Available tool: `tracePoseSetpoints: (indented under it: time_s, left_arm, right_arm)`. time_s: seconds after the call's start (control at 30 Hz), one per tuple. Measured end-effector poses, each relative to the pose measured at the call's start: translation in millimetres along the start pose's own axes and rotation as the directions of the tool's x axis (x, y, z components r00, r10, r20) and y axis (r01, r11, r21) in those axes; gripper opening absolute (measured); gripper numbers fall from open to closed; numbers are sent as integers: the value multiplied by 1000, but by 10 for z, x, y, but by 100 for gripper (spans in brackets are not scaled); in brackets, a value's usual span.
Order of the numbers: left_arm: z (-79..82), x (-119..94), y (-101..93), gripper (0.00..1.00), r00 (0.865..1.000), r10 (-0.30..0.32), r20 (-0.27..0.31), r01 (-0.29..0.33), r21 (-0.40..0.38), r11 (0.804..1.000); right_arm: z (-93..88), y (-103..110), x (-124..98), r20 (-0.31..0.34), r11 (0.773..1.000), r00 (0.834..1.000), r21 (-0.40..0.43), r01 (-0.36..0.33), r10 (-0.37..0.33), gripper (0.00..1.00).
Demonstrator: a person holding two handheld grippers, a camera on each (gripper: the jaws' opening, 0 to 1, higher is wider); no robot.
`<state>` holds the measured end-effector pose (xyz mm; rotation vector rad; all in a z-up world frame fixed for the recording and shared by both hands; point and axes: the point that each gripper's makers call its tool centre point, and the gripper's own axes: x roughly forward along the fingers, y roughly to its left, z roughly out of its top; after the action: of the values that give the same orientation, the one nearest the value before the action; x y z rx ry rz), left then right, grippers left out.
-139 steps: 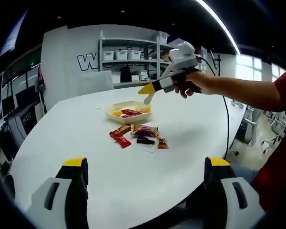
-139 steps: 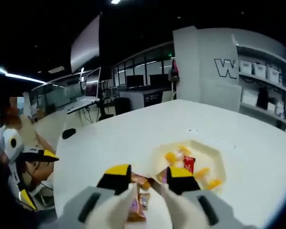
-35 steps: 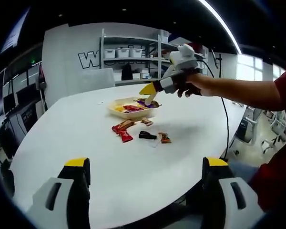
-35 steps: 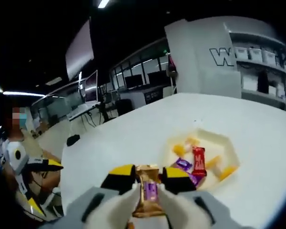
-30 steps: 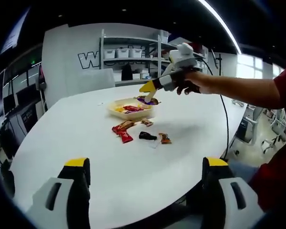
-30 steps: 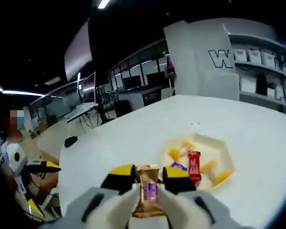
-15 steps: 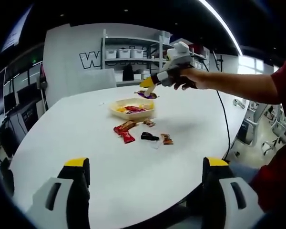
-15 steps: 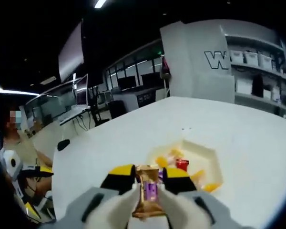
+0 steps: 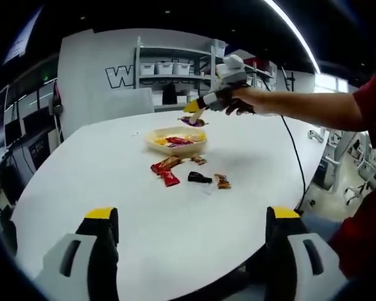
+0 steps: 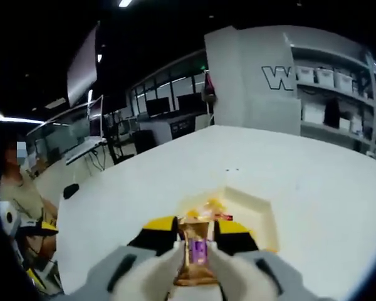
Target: Place the target food into the container with the food tongs after gripping and lifting it, then release it inside without dropping or visibly crushing the food.
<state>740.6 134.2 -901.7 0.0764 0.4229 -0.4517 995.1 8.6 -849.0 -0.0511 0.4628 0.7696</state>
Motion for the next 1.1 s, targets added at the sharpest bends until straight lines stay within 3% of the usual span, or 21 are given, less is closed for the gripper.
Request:
tracePoseSetpoints:
  time_s: [0.27,0.43,0.73,1.1]
  left_arm:
    - [24,21,97,94,1000,13,3,-13,-7,1000]
    - [32,14,131,95,1000,19,8,-18,-16,1000]
    - [30,10,149,94,1000,22,1,-22,-9,1000]
    - [46,-3,105,94,1000,15,5,-15,0,1000]
  right_arm:
    - [87,-127,77,3,999,999,-6,32,-32,17]
    - [135,-233,112,28,997,998,-51,66,-65,23]
    - [179,-164,93,34,999,999,-40,37,-36,23]
    - [6,-6,58,-24,999,1000,-41,-15,14,23]
